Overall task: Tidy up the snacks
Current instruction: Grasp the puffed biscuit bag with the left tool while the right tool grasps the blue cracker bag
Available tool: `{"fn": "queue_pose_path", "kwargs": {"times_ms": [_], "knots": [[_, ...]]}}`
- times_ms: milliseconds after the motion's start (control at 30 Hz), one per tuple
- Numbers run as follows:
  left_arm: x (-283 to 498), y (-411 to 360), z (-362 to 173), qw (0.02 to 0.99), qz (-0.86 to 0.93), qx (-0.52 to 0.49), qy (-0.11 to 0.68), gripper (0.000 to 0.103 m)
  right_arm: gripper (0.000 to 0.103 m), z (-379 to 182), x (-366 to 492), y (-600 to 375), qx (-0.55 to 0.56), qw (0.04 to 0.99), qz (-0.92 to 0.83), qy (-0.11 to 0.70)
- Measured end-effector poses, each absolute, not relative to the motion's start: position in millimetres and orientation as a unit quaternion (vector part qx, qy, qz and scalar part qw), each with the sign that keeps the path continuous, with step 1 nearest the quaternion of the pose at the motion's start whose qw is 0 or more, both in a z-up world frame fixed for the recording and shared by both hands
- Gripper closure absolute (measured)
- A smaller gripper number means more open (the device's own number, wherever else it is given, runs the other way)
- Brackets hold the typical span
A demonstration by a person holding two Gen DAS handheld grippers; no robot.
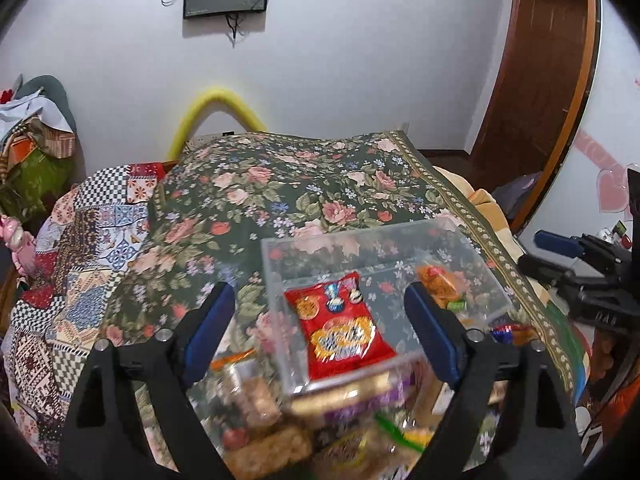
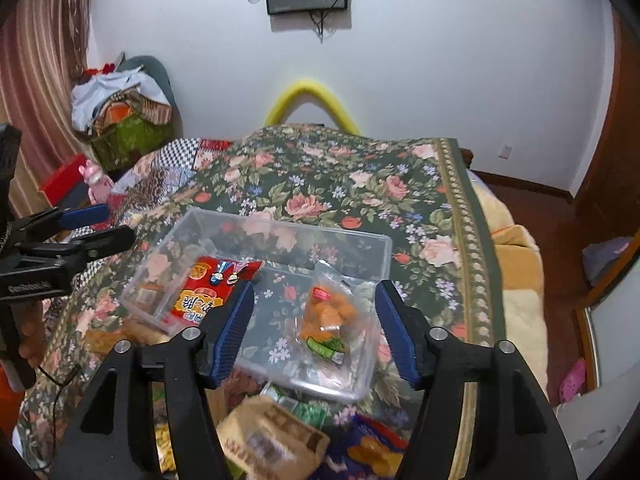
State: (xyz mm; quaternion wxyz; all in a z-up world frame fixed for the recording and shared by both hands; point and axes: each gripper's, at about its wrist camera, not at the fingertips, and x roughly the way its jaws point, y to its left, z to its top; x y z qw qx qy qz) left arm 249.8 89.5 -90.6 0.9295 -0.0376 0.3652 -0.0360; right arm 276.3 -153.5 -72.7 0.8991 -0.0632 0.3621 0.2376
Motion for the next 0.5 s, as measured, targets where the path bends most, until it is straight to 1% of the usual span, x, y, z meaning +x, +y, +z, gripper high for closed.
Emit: {"fn": "queue_pose_path", "kwargs": {"times_ms": [233, 500], "knots": [[213, 105, -106, 0.921, -0.014, -0.013, 0.389, 0.014, 0.037, -71, 246, -178, -0.062, 0.906, 0.215, 0.358], [192, 123, -161, 0.891, 0.018, -0.055, 0.450, 0.014, 0.035, -91, 221, -199, -0.050, 0.902, 0.191, 0.384]]}}
